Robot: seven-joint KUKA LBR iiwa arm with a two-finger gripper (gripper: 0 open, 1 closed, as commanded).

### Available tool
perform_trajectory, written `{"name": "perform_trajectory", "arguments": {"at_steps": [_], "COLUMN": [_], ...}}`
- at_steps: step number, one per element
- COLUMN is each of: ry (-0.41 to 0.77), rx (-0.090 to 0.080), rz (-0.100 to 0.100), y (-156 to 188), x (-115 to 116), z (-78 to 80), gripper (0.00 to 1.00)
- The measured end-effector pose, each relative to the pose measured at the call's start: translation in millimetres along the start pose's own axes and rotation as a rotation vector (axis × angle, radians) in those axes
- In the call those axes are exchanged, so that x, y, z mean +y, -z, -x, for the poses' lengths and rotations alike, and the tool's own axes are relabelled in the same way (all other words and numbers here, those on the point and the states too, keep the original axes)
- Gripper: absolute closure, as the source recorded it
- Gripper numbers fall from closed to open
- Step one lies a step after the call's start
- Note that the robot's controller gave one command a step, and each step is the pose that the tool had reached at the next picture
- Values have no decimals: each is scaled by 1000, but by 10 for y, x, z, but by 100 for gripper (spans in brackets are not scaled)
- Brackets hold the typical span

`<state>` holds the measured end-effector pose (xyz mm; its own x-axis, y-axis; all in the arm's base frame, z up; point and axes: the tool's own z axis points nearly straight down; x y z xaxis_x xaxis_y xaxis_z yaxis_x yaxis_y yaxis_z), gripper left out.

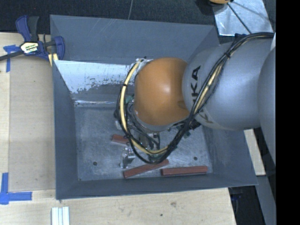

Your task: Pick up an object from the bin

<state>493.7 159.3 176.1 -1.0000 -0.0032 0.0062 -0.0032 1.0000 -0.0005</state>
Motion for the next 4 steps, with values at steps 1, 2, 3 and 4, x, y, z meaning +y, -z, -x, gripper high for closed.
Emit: {"name": "perform_trajectory", "arguments": {"at_steps": [1,2,3,4], "ry": [-3,57,56,50], "rx": [-8,-7,-7,-5], "rz": [2,1,1,0], "y": [44,-912,-912,-587], "x": [-8,-324,-324,-313], "z": [20,387,387,451], "gripper": [0,100,100,100]}}
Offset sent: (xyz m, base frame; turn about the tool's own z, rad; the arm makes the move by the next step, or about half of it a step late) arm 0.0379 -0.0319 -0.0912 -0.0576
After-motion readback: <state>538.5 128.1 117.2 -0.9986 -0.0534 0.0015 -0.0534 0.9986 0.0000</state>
